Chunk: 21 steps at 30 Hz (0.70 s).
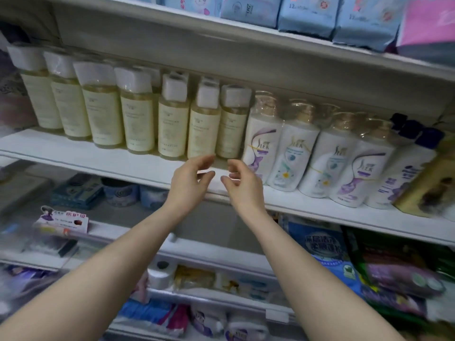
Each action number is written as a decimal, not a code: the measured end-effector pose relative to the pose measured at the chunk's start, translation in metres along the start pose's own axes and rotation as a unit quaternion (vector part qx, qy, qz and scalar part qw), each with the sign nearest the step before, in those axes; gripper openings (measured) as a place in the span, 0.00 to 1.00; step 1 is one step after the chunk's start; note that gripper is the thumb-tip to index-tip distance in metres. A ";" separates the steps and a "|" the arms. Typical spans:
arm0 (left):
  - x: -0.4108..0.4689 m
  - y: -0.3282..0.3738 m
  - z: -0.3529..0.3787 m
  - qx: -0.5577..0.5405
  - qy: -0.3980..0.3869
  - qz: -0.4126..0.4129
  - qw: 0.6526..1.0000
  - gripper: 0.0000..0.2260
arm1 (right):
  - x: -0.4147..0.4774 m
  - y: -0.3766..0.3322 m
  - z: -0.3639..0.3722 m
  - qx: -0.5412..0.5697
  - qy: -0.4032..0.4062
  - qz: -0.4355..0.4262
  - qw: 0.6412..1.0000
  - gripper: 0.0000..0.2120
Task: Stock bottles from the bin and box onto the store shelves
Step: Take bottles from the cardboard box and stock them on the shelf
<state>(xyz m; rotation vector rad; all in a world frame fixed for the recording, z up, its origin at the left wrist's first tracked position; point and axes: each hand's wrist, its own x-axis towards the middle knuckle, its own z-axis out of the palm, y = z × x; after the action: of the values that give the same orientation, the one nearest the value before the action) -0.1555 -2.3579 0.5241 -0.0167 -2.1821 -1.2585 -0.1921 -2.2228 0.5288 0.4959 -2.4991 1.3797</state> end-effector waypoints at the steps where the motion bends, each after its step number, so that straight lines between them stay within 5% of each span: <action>1: -0.009 0.006 0.005 -0.001 0.004 0.000 1.000 0.17 | -0.007 0.003 -0.007 0.008 0.000 -0.006 1.000 0.18; 12: -0.129 0.018 0.066 0.056 -0.004 0.003 0.998 0.16 | -0.107 0.080 -0.052 0.014 -0.030 -0.013 0.999 0.13; 21: -0.211 -0.026 0.118 0.062 -0.097 -0.084 0.990 0.16 | -0.185 0.172 -0.047 0.012 -0.103 0.101 0.989 0.13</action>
<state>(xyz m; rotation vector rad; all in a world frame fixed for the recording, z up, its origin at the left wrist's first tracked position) -0.0503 -2.2199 0.3538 0.0999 -2.4695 -1.2548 -0.0910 -2.0652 0.3532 0.4192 -2.7674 1.5015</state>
